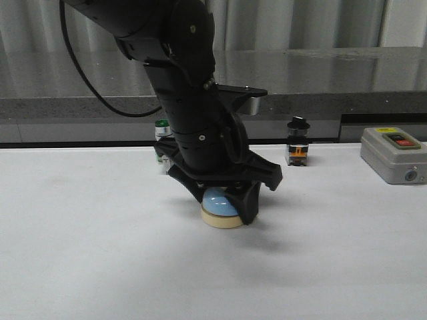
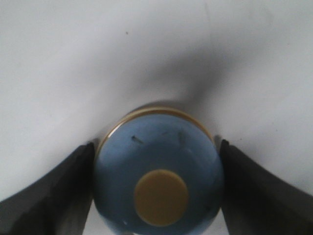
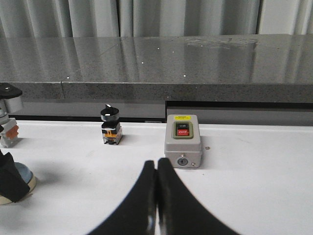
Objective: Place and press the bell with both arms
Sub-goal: 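Lift the bell with the left gripper and carry it toward table center, then set the bell down and open the left gripper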
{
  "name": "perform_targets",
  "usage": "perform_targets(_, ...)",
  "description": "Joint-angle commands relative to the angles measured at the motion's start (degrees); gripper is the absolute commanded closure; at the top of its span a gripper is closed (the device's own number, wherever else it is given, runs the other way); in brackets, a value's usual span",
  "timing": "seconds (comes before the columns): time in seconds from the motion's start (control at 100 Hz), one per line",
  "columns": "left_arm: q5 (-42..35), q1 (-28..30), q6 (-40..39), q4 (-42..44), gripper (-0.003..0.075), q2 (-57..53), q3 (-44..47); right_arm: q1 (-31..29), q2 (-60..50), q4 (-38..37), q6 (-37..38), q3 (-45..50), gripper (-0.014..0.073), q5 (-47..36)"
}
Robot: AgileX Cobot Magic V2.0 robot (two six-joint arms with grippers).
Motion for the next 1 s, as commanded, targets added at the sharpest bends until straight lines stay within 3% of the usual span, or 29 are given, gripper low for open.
perform_targets(0.0,-1.2,-0.5,-0.1,-0.7,0.0602,-2.7,-1.8,-0.4,-1.1,0.3,-0.1,-0.8,0.0654,-4.5)
perform_targets(0.14,-0.6,-0.5,0.6,-0.9,0.0534,-2.7,-1.8,-0.4,-1.1,0.3,-0.1,-0.8,0.0654,-4.5)
perform_targets(0.21,-0.5,-0.5,2.3,-2.2,0.0426,-2.7,-1.8,-0.4,-1.1,0.3,-0.1,-0.8,0.0654,-4.5)
perform_targets(0.33,-0.4,-0.5,3.1,-3.5,0.0167,-2.7,-1.8,-0.4,-1.1,0.3,-0.1,-0.8,0.0654,-4.5)
perform_targets(0.43,-0.4,-0.5,3.1,-3.5,0.0041,-2.7,-1.8,-0.4,-1.1,0.3,-0.1,-0.8,0.0654,-4.5)
perform_targets(0.99,-0.2,0.9,2.8,-3.4,0.0030,-10.9,-1.8,-0.4,-1.1,0.3,-0.1,-0.8,0.0654,-4.5)
